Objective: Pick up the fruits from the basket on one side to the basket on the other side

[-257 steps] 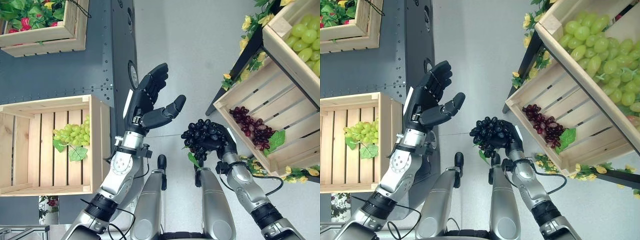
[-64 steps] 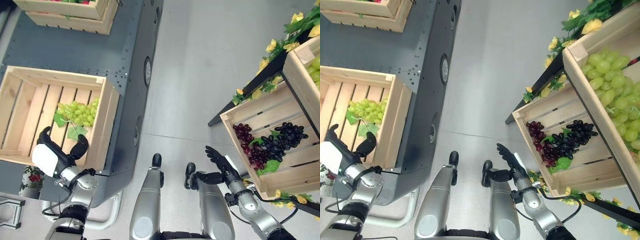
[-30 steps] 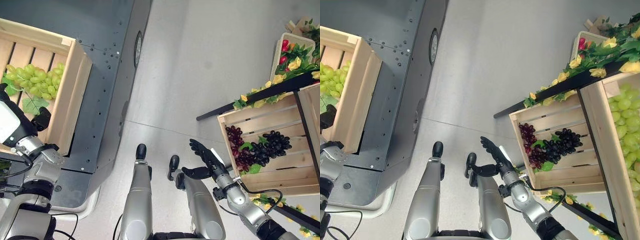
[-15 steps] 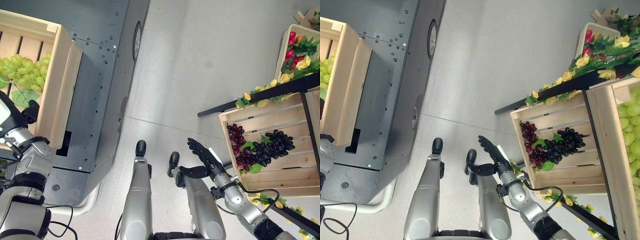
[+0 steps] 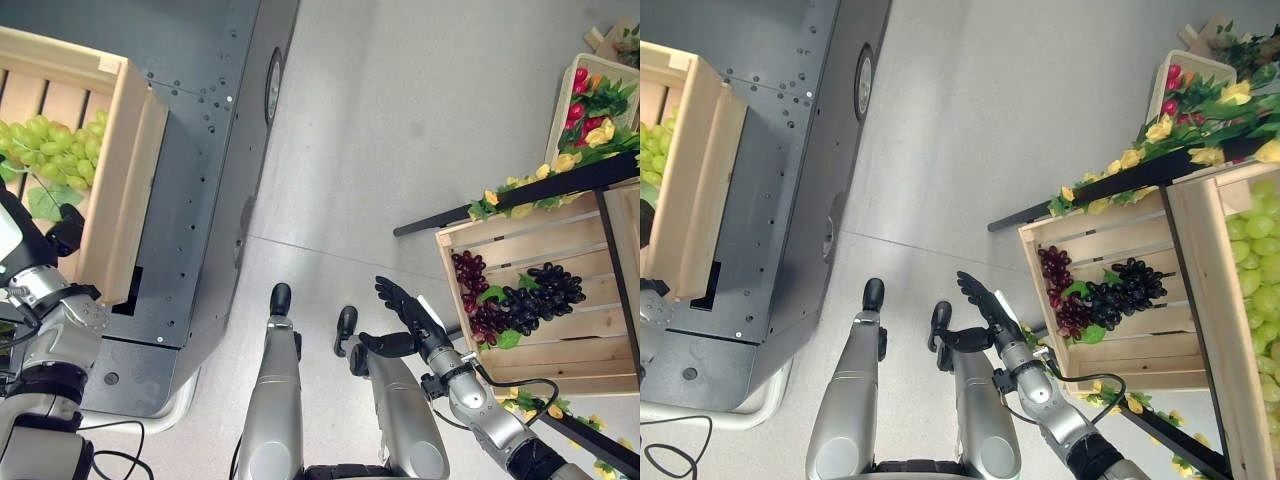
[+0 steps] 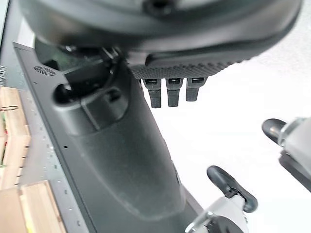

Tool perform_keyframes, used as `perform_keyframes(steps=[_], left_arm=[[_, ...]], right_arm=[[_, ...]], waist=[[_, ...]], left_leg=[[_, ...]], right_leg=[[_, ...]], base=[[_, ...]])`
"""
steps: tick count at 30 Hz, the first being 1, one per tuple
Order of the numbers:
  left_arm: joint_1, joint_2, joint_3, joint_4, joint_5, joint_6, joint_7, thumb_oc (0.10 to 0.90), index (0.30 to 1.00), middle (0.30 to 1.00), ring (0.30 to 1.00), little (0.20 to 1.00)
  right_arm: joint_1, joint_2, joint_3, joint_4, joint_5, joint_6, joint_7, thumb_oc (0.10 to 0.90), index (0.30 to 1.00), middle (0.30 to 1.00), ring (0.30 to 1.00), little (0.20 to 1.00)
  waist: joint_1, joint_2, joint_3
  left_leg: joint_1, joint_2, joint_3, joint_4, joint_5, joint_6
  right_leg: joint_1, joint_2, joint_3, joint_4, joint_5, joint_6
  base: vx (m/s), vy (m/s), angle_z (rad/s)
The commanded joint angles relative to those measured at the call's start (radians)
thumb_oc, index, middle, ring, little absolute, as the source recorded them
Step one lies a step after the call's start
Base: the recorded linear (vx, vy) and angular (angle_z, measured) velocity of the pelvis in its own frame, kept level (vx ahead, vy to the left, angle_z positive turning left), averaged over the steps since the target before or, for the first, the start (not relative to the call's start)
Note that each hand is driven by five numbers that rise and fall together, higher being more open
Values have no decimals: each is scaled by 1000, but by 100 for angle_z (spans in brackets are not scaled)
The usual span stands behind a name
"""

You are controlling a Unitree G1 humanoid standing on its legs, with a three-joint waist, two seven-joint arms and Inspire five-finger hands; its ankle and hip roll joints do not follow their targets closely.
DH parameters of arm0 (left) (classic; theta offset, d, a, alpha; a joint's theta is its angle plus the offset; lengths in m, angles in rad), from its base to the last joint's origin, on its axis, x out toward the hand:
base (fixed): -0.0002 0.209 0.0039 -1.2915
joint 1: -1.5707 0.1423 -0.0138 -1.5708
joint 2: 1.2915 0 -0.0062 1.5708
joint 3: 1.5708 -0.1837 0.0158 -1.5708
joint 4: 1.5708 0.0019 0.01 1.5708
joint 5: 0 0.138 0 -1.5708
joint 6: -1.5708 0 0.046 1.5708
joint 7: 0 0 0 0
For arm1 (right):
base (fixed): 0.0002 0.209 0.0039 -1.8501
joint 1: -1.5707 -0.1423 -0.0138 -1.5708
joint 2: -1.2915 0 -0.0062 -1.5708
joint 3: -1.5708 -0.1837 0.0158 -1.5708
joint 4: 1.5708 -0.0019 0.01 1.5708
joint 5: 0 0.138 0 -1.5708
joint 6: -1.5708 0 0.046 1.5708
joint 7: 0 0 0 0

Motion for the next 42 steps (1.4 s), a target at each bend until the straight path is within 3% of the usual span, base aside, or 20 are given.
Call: perform_keyframes(steps=[1, 2, 5, 8, 11, 15, 27, 33, 38, 42], left_arm=[[17, -10, 59, -102, -1, -49, -71, 800, 900, 900, 900, 900], [42, -15, 57, -123, -23, -32, -154, 800, 900, 900, 900, 900], [95, -23, 64, -164, -38, -10, -251, 800, 900, 900, 900, 900], [166, -28, 60, -224, -65, 59, -419, 800, 900, 900, 900, 900], [202, -25, 56, -248, -74, 106, -518, 800, 900, 900, 900, 900], [236, -31, 56, -278, -86, 153, -566, 800, 900, 900, 900, 900], [278, -39, 60, -358, -71, 173, -605, 800, 900, 900, 900, 900], [288, -27, 79, -396, -21, 154, -499, 800, 900, 900, 900, 900], [257, 29, 105, -354, 54, 127, -379, 800, 900, 900, 900, 900], [240, 70, 120, -324, 83, 117, -359, 800, 900, 900, 900, 900]], right_arm=[[74, -19, -62, -130, -41, -55, 1, 800, 900, 900, 900, 900], [80, -18, -74, -131, -46, -51, 3, 800, 900, 900, 900, 900], [98, -23, -99, -137, -51, -44, 16, 800, 900, 900, 900, 900], [123, -34, -137, -145, -60, -34, 39, 800, 900, 900, 900, 900], [135, -45, -154, -149, -63, -32, 52, 800, 900, 900, 900, 900], [151, -57, -168, -154, -62, -36, 54, 800, 900, 900, 900, 900], [169, -67, -167, -143, -46, -56, 47, 800, 900, 900, 900, 900], [175, -67, -158, -139, -43, -73, 32, 800, 900, 900, 900, 900], [173, -67, -143, -129, -39, -85, 22, 800, 900, 900, 900, 900], [165, -72, -130, -125, -32, -83, 20, 800, 900, 900, 900, 900]], waist=[[8, 45, -10], [12, 50, -10], [16, 60, -10], [21, 78, -10], [24, 90, -10], [26, 106, -10], [39, 108, -10], [46, 105, -10], [43, 98, -10], [41, 102, -10]], left_leg=[[-3, -118, 86, -5, -31, 73], [16, -121, 82, -17, -26, 70], [48, -127, 74, -36, -16, 65], [82, -131, 71, -65, 6, 56], [113, -135, 64, -89, 15, 55], [132, -136, 62, -99, 22, 52], [143, -134, 44, -119, 37, 45], [131, -135, 33, -118, 43, 43], [113, -130, 38, -100, 40, 40], [102, -125, 41, -95, 47, 37]], right_leg=[[125, 28, -48, -135, 54, -18], [148, 26, -51, -148, 54, -17], [182, 20, -54, -165, 54, -16], [234, 13, -56, -203, 60, -15], [264, 10, -61, -221, 60, -12], [295, 10, -71, -234, 56, -15], [302, 15, -91, -227, 48, -18], [287, 23, -92, -211, 43, -22], [275, 28, -88, -201, 39, -27], [267, 28, -86, -196, 41, -28]], base=[[0, 0, 0], [0, 0, 0], [12, -2, 1], [33, 4, 5], [21, 1, 2], [37, -15, 4], [30, -28, 4], [6, -12, 1], [0, 0, 0], [0, 0, 0]])
